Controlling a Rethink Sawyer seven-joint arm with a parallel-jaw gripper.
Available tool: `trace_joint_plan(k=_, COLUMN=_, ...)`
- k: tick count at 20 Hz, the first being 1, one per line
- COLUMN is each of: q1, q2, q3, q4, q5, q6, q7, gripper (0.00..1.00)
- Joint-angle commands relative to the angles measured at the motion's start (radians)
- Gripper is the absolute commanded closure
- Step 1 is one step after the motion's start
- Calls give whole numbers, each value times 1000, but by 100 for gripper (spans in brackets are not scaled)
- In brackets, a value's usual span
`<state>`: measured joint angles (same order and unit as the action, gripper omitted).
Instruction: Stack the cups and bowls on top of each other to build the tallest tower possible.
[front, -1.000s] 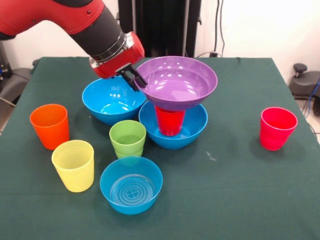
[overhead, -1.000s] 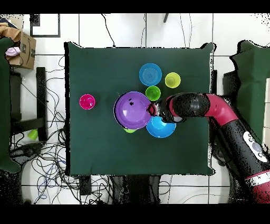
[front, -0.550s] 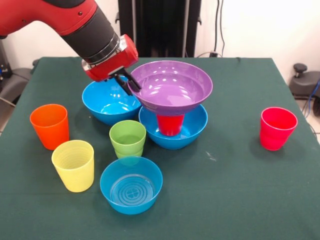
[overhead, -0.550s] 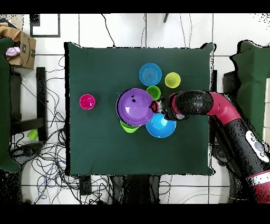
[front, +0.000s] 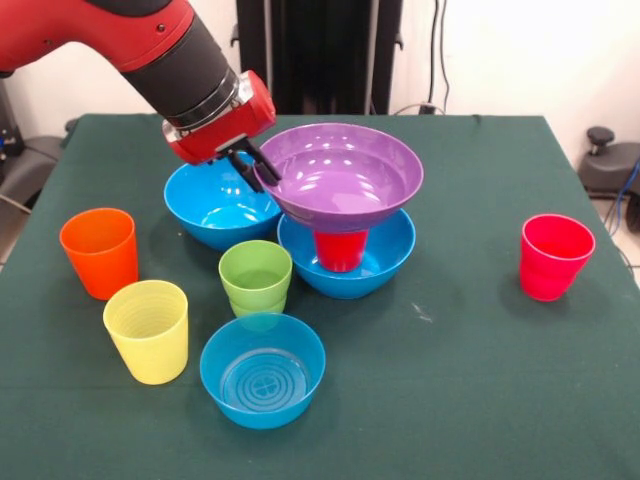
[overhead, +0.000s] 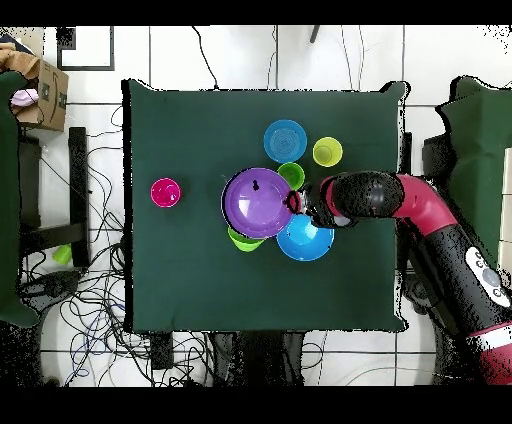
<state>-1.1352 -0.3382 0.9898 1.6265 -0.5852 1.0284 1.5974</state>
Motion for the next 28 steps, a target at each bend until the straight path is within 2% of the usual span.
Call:
trace_joint_plan(k=1, q1=38, q2=-17, q3=-48, q4=34, q5=-86, q6=-84, q7=-154, gripper=100)
trace_joint_plan(k=9, q1=46, q2=26, q3=-64, q4=16, q5=-109, q6=-114, q7=-164, gripper=100)
trace_joint_plan(k=20, q1=61, q2=21, q3=-65, q4=28, q5=-86, q6=-86, q7=-146, gripper=100)
trace_joint_plan(k=28, q1=56, q2=2, q3=-63, q4=89, q5=-84, q6=-98, q7=-117, gripper=100)
